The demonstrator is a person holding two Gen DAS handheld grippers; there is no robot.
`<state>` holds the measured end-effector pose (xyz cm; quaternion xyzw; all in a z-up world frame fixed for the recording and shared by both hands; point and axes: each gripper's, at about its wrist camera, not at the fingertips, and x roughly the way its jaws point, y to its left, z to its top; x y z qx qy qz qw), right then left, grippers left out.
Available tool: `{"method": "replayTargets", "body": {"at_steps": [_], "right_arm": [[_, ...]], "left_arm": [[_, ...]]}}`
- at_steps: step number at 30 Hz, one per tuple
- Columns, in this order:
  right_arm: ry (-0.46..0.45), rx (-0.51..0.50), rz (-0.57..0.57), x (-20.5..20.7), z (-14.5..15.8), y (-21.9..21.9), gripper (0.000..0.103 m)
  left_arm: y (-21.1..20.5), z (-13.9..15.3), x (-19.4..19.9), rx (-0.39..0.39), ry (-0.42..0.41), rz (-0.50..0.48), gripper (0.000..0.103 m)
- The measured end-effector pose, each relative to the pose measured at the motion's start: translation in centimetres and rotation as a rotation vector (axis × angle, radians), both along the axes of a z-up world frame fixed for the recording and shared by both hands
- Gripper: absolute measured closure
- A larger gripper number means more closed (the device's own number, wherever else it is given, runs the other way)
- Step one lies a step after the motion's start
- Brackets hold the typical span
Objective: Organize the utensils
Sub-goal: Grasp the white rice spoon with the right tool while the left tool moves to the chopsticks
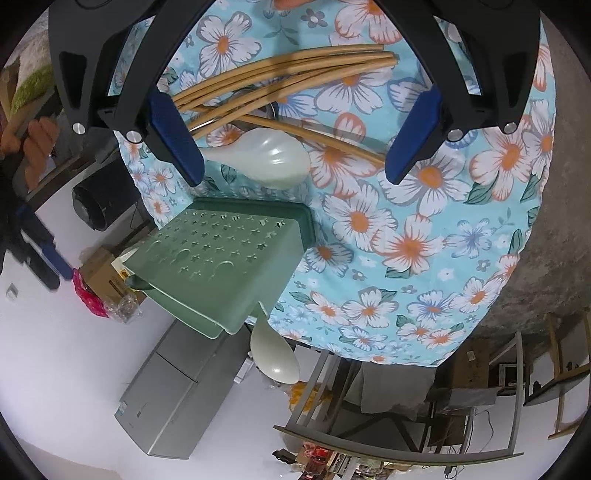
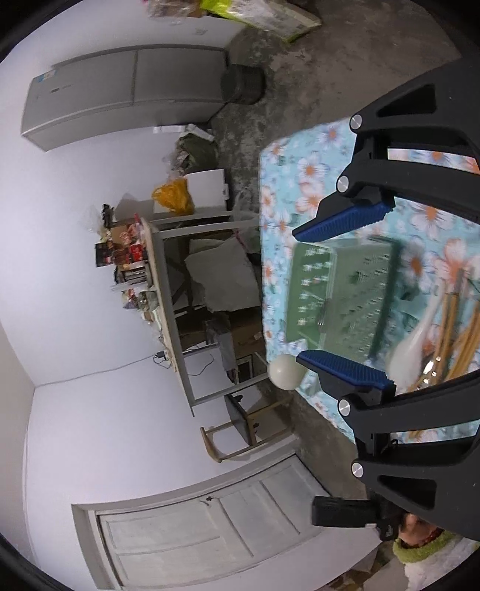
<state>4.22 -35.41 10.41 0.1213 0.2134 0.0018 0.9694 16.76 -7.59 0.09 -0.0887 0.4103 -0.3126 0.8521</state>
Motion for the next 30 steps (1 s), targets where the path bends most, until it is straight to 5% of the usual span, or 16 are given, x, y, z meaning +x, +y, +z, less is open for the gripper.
{"method": "replayTargets", "body": {"at_steps": [10, 30], "right_arm": [[0.204, 0.002, 0.067, 0.8, -7.6, 4.2, 0.042], [0.427, -0.681, 0.417, 6.0, -13.6, 14.6, 0.052]], "left_arm": [[-0.5, 0.0, -0.3, 0.058, -0.032, 0.005, 0.009], [3.5, -0.7, 2.3, 0.081, -0.031, 0.16, 0.009]]}}
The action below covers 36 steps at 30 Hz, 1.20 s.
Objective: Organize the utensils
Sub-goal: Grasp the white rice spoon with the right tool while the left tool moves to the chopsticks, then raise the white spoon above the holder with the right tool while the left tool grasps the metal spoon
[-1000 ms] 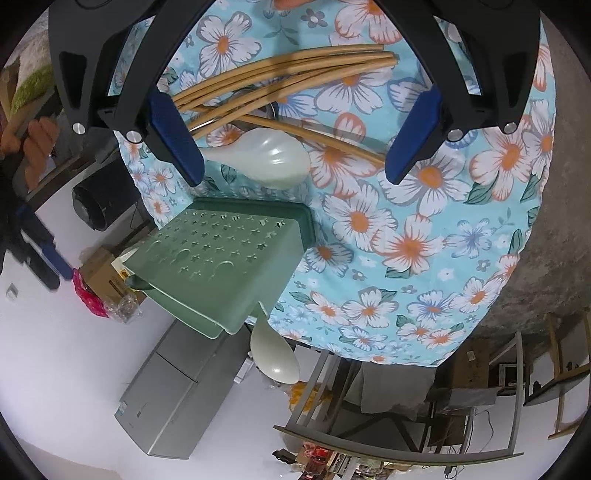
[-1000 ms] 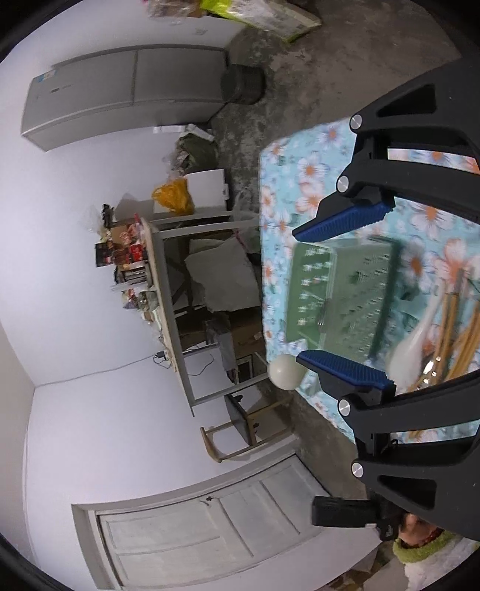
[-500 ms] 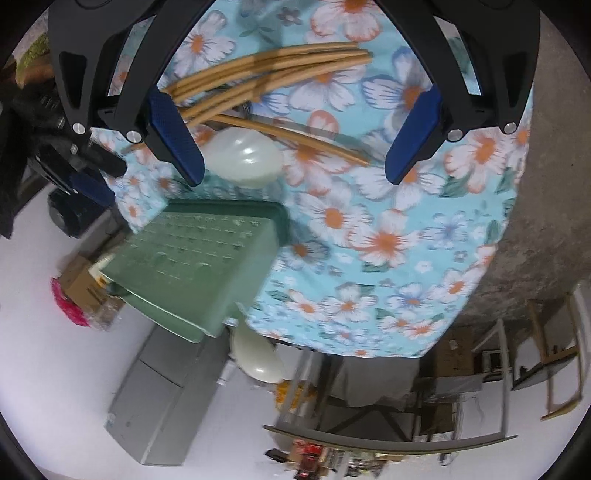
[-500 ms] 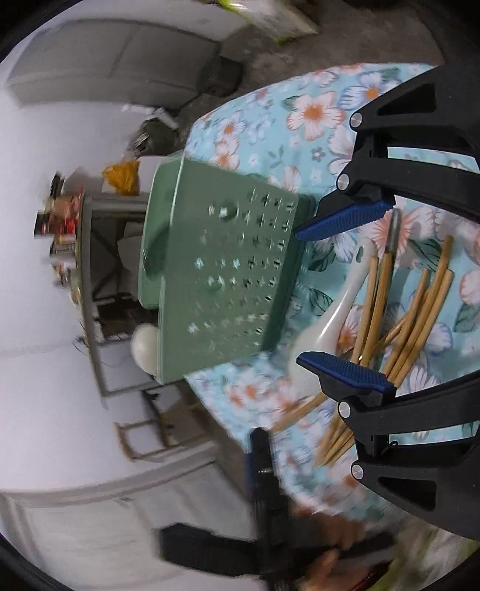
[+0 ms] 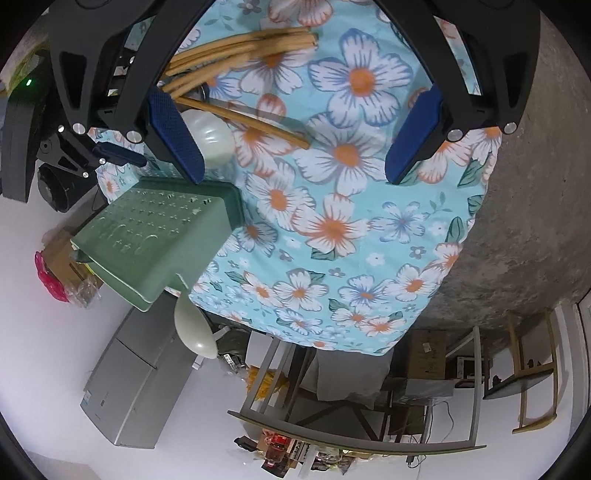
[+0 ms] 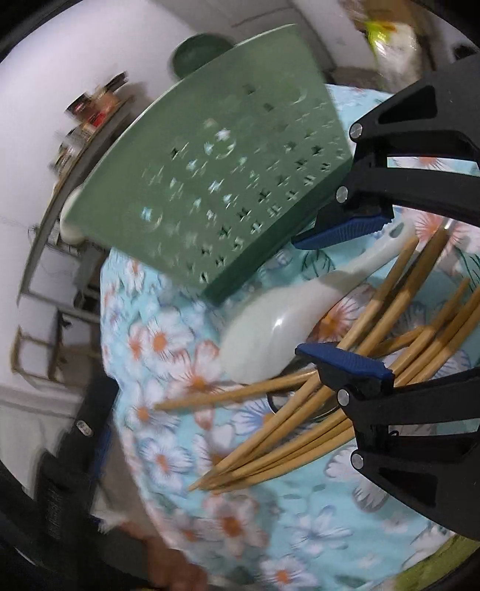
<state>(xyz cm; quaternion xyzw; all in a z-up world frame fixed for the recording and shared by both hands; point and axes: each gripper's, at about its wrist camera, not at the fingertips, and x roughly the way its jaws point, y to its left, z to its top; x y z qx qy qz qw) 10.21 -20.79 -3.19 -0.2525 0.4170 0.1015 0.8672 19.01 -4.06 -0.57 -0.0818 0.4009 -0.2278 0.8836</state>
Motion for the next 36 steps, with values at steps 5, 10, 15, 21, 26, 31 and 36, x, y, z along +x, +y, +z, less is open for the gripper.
{"method": "replayTargets", "body": {"at_steps": [5, 10, 15, 21, 26, 31, 36], "right_arm": [[0.02, -0.1, 0.109, 0.1, -0.1, 1.8, 0.052], [-0.01, -0.171, 0.151, 0.2, -0.2, 3.5, 0.053], [-0.057, -0.171, 0.093, 0.5, 0.6, 3.6, 0.071], [-0.122, -0.221, 0.015, 1.0, 1.2, 3.4, 0.081], [-0.105, -0.177, -0.036, 2.2, 1.1, 2.9, 0.082], [-0.107, -0.104, -0.088, 4.1, 0.4, 1.8, 0.097], [-0.213, -0.053, -0.135, 2.9, 2.7, 1.0, 0.1]], "left_arm": [[0.5, -0.4, 0.6, -0.016, 0.012, 0.01, 0.009], [0.8, -0.7, 0.9, -0.026, 0.02, 0.019, 0.009], [1.0, -0.6, 0.9, -0.029, 0.014, 0.015, 0.009], [0.7, -0.6, 0.9, -0.031, 0.011, 0.003, 0.009], [0.6, -0.3, 0.8, -0.035, 0.003, -0.001, 0.009], [0.5, 0.1, 0.4, -0.041, -0.009, -0.013, 0.009], [-0.1, 0.8, -0.1, -0.051, -0.03, -0.045, 0.025]]}}
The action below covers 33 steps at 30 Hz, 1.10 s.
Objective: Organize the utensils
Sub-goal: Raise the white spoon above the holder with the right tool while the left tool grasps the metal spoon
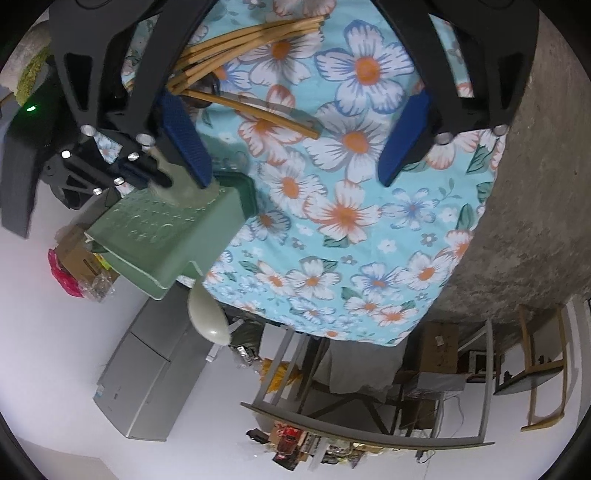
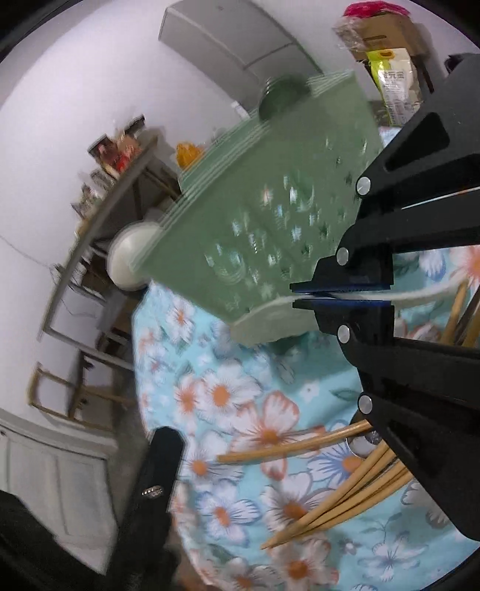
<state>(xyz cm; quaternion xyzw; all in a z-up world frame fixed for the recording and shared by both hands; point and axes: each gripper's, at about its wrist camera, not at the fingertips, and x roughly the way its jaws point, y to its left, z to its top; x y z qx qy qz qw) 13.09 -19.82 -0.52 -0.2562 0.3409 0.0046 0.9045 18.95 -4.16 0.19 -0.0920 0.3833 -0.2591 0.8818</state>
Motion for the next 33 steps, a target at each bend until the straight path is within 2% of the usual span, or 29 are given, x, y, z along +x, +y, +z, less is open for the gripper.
{"method": "replayTargets", "body": {"at_steps": [4, 9, 11, 13, 15, 18, 23, 30, 33], "right_arm": [[-0.077, 0.028, -0.038, -2.1, 2.0, -1.1, 0.1], [-0.144, 0.07, -0.103, -4.6, 4.2, -2.8, 0.1], [-0.171, 0.103, -0.144, -5.3, 5.1, -3.9, 0.1], [-0.189, 0.159, -0.184, -6.0, 5.8, -4.9, 0.1], [-0.2, 0.223, -0.219, -6.6, 6.3, -6.5, 0.1], [-0.204, 0.318, -0.267, -7.3, 6.6, -8.2, 0.1], [-0.203, 0.404, -0.314, -7.8, 5.9, -9.9, 0.1], [-0.197, 0.458, -0.327, -8.5, 5.1, -10.3, 0.1], [-0.195, 0.471, -0.322, -8.6, 5.1, -10.2, 0.1]], "left_arm": [[-1.5, -0.4, 0.3, -0.009, 0.027, -0.053, 0.045], [-4.6, -1.1, -0.1, 0.038, 0.057, -0.158, 0.061], [-5.6, -1.3, -0.4, 0.041, 0.066, -0.201, 0.063], [-6.6, -1.7, -0.6, 0.05, 0.081, -0.235, 0.07], [-7.5, -2.4, -0.4, 0.073, 0.11, -0.26, 0.073], [-8.2, -4.1, -0.2, 0.114, 0.203, -0.286, 0.082], [-7.8, -5.2, -1.5, 0.099, 0.313, -0.324, 0.083], [-7.0, -4.8, -3.0, 0.094, 0.359, -0.383, 0.084], [-7.1, -5.0, -3.5, 0.133, 0.356, -0.396, 0.084]]}}
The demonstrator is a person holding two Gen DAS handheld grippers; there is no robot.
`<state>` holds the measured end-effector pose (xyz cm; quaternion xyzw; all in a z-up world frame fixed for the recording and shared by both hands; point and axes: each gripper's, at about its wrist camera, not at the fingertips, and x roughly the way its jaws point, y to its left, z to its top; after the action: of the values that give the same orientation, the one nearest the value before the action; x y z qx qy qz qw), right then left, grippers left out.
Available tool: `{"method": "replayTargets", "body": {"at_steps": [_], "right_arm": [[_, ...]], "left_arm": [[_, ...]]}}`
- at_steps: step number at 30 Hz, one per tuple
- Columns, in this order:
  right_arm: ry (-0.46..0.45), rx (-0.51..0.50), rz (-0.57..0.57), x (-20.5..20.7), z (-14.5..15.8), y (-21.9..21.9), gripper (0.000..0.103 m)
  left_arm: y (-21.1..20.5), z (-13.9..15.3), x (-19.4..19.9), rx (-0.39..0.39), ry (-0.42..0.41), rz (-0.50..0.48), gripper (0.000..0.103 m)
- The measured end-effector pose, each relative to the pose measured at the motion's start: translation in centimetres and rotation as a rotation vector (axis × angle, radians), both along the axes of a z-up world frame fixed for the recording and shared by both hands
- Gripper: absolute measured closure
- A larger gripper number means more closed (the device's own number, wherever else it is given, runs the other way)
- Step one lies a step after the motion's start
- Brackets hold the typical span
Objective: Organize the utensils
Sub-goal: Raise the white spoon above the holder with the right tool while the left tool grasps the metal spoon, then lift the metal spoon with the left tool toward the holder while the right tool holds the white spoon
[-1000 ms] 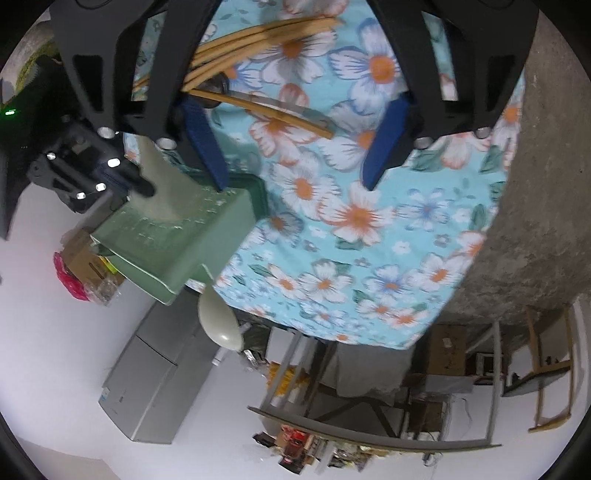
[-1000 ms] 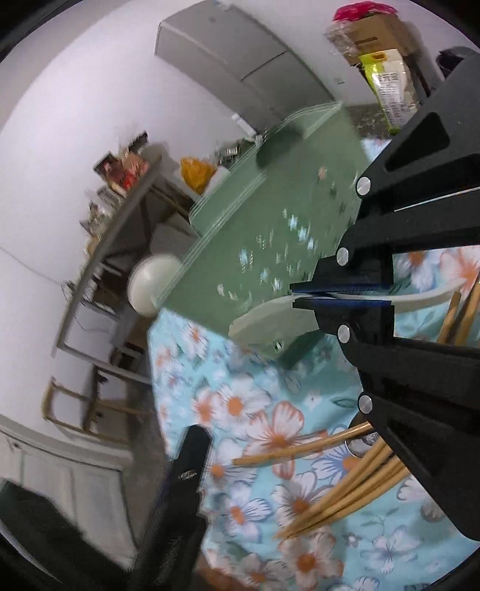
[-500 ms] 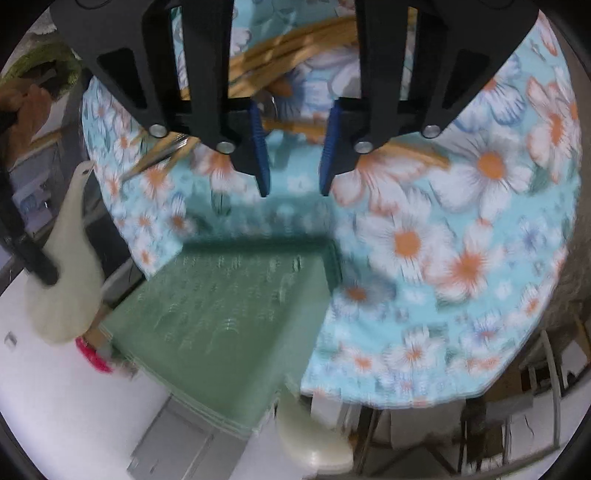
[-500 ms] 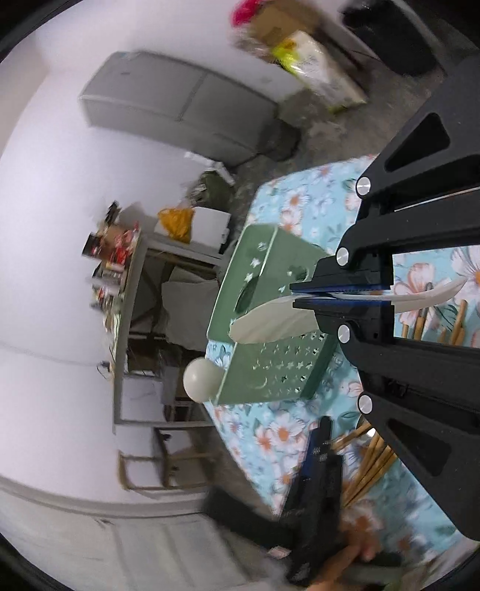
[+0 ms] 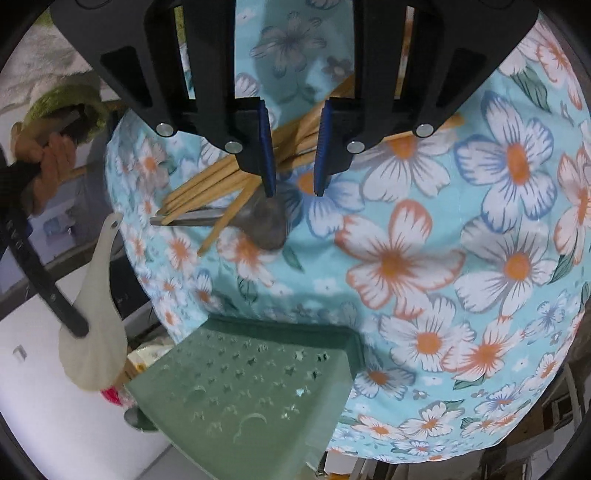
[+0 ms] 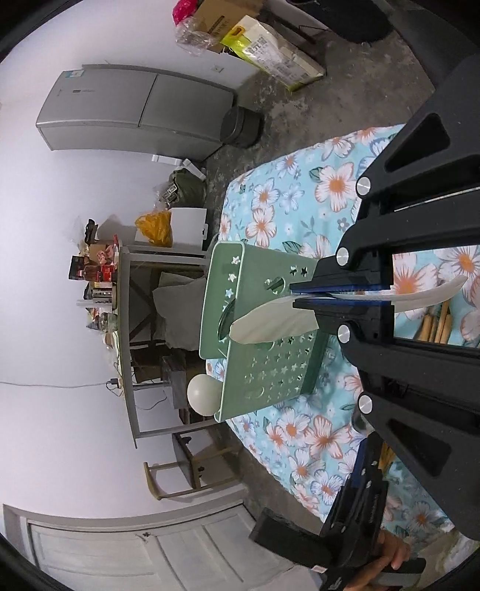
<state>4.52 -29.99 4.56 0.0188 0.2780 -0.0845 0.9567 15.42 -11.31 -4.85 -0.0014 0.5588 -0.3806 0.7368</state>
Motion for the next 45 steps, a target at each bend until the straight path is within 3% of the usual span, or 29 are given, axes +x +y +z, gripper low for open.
{"method": "replayTargets", "body": {"at_steps": [5, 10, 15, 21, 26, 30, 41, 45], "right_arm": [[0.0, 0.006, 0.013, 0.2, 0.0, 0.5, 0.1], [0.007, 0.003, 0.014, 0.4, -0.2, 0.7, 0.1], [0.011, 0.007, 0.01, 0.6, -0.3, 0.7, 0.1], [0.016, 0.02, 0.011, 0.9, -0.5, 0.8, 0.1], [0.016, 0.022, 0.01, 1.0, -0.6, 0.9, 0.1], [0.016, 0.023, 0.011, 0.9, -0.6, 0.9, 0.1], [0.002, 0.026, -0.002, 0.9, -0.6, 1.4, 0.1], [-0.017, 0.025, -0.004, 0.8, -0.2, 1.5, 0.1]], "left_arm": [[-0.3, -0.5, 0.4, -0.026, 0.027, 0.023, 0.082], [0.7, -0.3, 1.7, -0.163, 0.101, 0.072, 0.071], [1.3, -0.3, 2.6, -0.266, 0.167, 0.097, 0.069], [1.1, -1.0, 3.2, -0.228, 0.172, 0.107, 0.07], [0.3, -1.6, 3.4, -0.209, 0.158, 0.113, 0.08], [0.0, -1.7, 3.2, -0.2, 0.139, 0.11, 0.098], [0.9, 3.6, 1.1, -0.162, -0.144, 0.149, 0.102], [1.9, 6.4, -0.1, -0.129, -0.289, 0.169, 0.102]]}}
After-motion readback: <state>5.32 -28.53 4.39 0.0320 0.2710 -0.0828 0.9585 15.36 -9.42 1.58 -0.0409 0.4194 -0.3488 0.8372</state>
